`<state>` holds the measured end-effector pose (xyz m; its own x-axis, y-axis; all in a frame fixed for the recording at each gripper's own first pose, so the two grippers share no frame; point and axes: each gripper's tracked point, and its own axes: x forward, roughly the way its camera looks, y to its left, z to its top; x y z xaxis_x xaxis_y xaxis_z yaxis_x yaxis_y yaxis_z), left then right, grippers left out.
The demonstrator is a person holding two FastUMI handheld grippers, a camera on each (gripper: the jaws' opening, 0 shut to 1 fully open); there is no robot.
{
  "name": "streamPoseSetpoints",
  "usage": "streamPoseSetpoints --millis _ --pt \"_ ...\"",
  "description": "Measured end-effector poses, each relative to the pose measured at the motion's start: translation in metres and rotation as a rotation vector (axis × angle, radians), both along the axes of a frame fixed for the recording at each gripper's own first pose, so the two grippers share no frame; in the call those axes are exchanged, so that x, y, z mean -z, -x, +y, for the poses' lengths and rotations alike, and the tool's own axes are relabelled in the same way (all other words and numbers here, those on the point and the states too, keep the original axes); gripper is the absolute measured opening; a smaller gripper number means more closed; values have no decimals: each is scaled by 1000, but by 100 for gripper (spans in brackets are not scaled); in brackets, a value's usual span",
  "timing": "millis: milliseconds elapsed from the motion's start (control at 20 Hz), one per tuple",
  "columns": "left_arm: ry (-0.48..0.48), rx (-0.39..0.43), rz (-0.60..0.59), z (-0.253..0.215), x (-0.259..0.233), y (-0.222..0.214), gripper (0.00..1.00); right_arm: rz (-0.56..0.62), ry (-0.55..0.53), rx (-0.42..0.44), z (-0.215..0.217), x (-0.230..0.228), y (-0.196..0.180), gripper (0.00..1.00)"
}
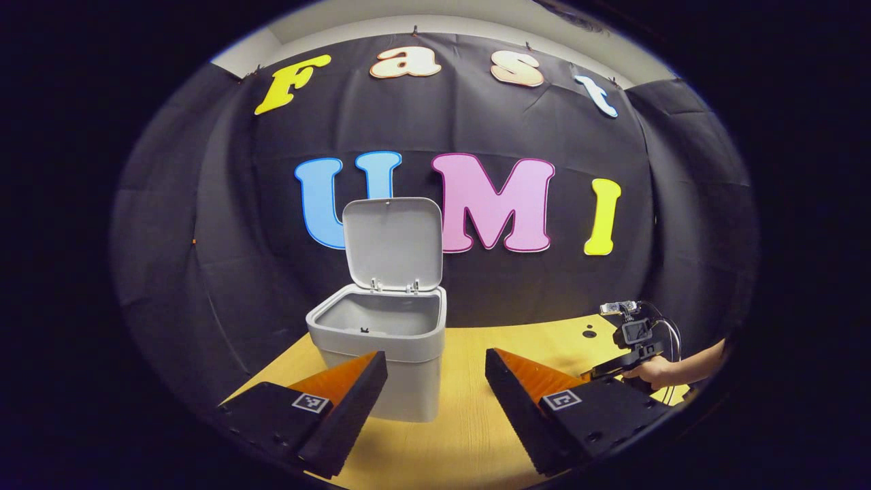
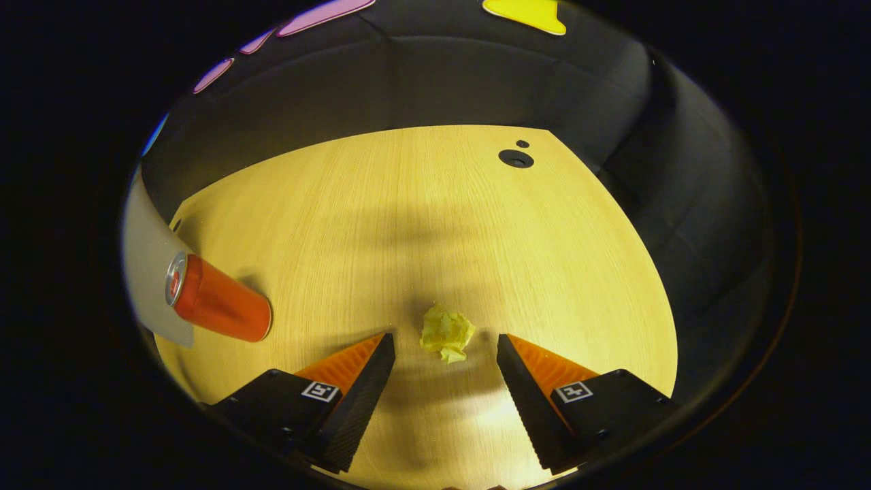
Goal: Press the lid of the desktop garbage bin to open it, pick up the crumpled paper on the desktop and throw it into the bin, then pick up the pop can on the desktop and drop it into the bin, and finally close the garbage bin lid.
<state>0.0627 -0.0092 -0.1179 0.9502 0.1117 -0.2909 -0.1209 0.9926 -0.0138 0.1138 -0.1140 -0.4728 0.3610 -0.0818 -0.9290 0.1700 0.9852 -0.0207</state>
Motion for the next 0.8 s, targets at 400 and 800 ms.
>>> streamPoseSetpoints --millis 400,800 --pt "-2 8 -4 -23 -8 -15 98 9 -22 -22 -5 14 -7 72" --pt "-27 115 -32 -30 -18 -25 98 -134 43 -65 -5 -51 -18 39"
